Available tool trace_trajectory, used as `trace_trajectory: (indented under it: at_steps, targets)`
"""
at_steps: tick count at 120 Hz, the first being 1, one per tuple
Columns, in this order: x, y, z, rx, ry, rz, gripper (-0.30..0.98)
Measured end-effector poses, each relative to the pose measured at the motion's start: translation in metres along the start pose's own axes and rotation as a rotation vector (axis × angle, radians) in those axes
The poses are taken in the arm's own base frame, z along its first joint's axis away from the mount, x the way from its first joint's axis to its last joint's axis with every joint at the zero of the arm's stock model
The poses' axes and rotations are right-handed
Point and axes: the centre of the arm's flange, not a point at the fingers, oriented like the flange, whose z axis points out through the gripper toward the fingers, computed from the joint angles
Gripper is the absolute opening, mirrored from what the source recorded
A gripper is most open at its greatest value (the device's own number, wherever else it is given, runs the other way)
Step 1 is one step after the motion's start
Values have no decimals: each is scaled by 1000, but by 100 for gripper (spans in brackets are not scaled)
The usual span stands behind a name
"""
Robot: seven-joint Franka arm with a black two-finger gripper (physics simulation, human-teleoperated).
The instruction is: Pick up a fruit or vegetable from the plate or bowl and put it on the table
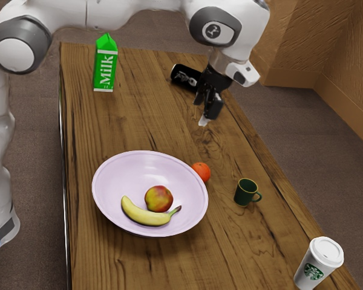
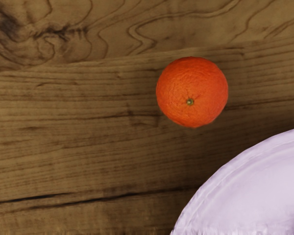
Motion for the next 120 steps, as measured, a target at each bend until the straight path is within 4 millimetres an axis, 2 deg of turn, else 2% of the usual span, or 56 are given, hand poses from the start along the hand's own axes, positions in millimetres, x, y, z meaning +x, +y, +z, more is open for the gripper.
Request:
trace_trajectory:
  at_steps: [20, 24, 31, 36, 49, 55, 72, 78, 86, 91, 98, 120]
  targets:
    - [2, 0, 8, -8, 26, 3, 66]
    - [-5, 0, 12, -11, 24, 5, 66]
    - [-33, 1, 32, -22, 13, 12, 66]
    - [-47, -8, 48, -33, 4, -3, 66]
    - [-63, -21, 87, -50, -3, -26, 66]
    - [-65, -22, 97, -52, 22, -31, 66]
    - [-63, -2, 88, -43, 136, 3, 66]
    - [-70, -5, 87, -44, 165, -5, 66]
    - [-90, -8, 83, -16, 207, -37, 66]
    - [-104, -1, 75, 23, 238, -66, 66]
    - [-114, 9, 71, 63, 263, -102, 66]
    - [-114, 45, 71, 49, 289, -65, 66]
